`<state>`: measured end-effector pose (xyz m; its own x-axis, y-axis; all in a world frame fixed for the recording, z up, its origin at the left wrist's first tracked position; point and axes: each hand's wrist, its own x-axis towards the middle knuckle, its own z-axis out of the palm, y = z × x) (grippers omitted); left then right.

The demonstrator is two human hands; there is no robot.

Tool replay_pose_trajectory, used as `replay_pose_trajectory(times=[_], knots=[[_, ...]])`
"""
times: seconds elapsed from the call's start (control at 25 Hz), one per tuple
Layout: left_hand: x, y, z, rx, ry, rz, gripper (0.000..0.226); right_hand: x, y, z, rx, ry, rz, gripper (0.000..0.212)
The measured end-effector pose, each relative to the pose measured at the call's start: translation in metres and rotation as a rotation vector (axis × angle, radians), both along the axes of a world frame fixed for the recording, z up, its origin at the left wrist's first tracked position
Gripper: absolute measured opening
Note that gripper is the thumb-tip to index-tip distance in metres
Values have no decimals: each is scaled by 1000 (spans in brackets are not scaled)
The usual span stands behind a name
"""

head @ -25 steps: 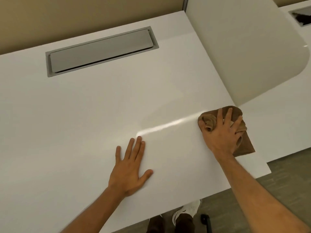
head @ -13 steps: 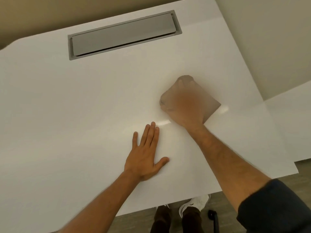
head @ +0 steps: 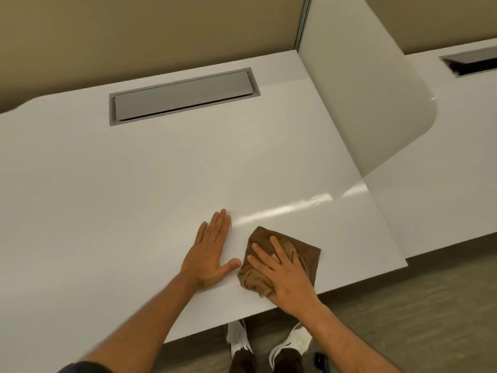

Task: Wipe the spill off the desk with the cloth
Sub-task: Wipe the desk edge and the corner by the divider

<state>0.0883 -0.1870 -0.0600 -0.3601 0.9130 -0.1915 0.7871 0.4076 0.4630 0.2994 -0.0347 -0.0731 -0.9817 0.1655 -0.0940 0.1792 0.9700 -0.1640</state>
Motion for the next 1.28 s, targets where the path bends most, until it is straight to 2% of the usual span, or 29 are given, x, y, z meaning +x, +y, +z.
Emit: replay_pose_trajectory(times=[0.08, 0.28, 0.44, 0.6, 0.72, 0.8, 1.0, 1.16, 1.28], knots=[[0, 1, -1, -52, 64, -11, 108, 25, 24, 1, 16, -17, -99, 76], [6, 2, -9, -68, 175, -12, 106, 45, 113, 11, 39, -28, -716, 81], [5, 3, -11, -61, 158, 56, 104, 29, 134, 6, 42, 9, -838, 81], [-7, -1, -10, 97, -37, 228, 98, 18, 137, 2, 43, 39, -899, 75], [-40, -12, -12, -3, 163, 342, 99, -15, 138, 2, 8, 59, -1048, 65], [-53, -15, -15, -133, 195, 403, 102, -51, 136, 2, -33, 90, -1152, 61], [-54, -13, -23, -198, 202, 380, 102, -151, 128, 4, -129, 211, -994, 62], [-57, -13, -21, -202, 185, 380, 102, -230, 101, 6, -185, 166, -675, 59], [-57, -15, -20, -159, 142, 390, 102, -252, 68, 6, -196, 87, -388, 65]])
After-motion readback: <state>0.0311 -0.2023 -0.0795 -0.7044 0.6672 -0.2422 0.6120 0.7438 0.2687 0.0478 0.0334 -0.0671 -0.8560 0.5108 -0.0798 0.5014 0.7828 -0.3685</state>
